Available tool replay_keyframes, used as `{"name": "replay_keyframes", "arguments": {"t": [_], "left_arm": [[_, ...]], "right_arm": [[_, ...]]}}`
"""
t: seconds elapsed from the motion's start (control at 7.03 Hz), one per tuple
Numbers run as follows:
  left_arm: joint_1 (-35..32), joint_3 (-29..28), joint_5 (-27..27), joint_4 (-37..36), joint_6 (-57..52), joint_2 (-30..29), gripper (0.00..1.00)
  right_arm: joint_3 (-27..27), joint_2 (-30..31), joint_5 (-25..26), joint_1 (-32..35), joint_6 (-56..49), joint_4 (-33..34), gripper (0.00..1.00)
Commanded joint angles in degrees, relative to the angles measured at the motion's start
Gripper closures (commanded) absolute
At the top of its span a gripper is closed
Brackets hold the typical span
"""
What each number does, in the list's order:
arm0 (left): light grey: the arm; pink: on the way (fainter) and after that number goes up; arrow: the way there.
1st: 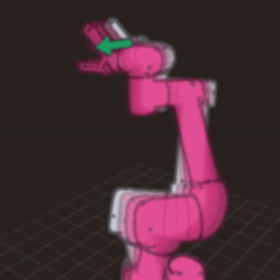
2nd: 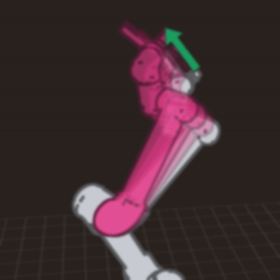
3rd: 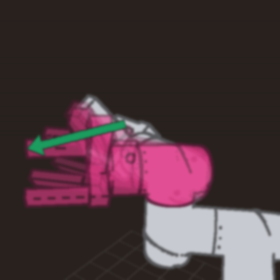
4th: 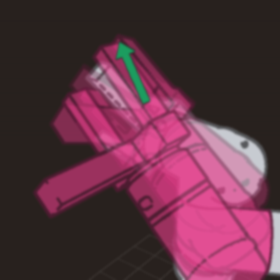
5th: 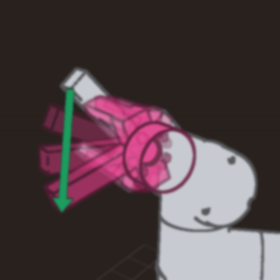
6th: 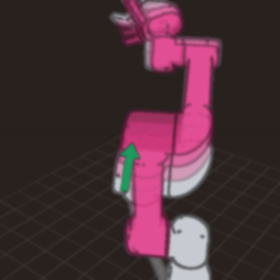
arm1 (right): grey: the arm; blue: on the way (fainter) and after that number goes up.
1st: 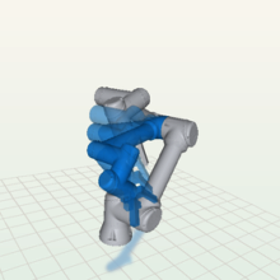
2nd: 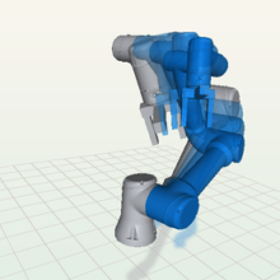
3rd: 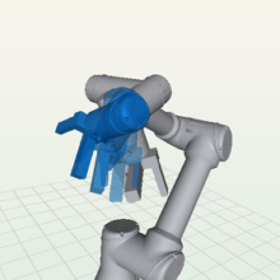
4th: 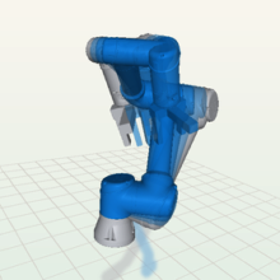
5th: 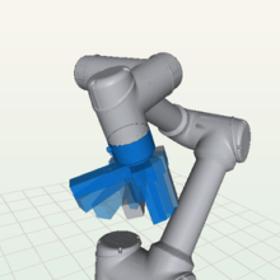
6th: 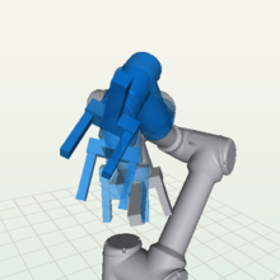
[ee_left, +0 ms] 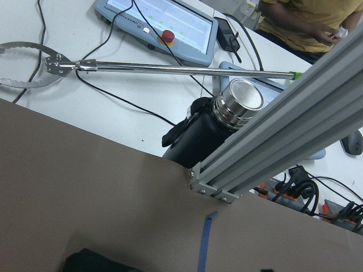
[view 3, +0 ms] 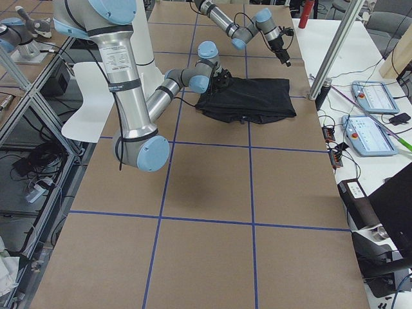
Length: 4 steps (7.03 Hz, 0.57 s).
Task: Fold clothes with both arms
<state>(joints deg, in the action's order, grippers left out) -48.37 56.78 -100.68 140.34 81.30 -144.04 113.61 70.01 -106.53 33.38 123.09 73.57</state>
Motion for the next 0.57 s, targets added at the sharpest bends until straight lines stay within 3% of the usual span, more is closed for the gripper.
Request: {"name": "replay_keyframes", "arguments": {"t": [0.0,0.14,0.28,0.43], "left_arm": [[-0.2,19.7,-3.0,-7.5,-0.2,13.6,0.00],[0.0,29.8,-4.3,-8.8,-0.2,22.3,0.00],[0.0,34.3,-5.7,-8.8,-0.1,26.8,0.01],[-0.1,34.5,-5.8,-8.8,0.1,27.0,0.01]], "right_arm": [[-5.1,-9.1,6.0,-4.7,-17.4,14.1,0.00],[-6.5,-12.6,9.1,-8.4,-27.7,21.9,0.01],[-6.6,-13.1,10.5,-10.4,-40.4,27.4,0.14],[-6.7,-14.4,11.2,-11.7,-51.7,33.9,0.29]]}}
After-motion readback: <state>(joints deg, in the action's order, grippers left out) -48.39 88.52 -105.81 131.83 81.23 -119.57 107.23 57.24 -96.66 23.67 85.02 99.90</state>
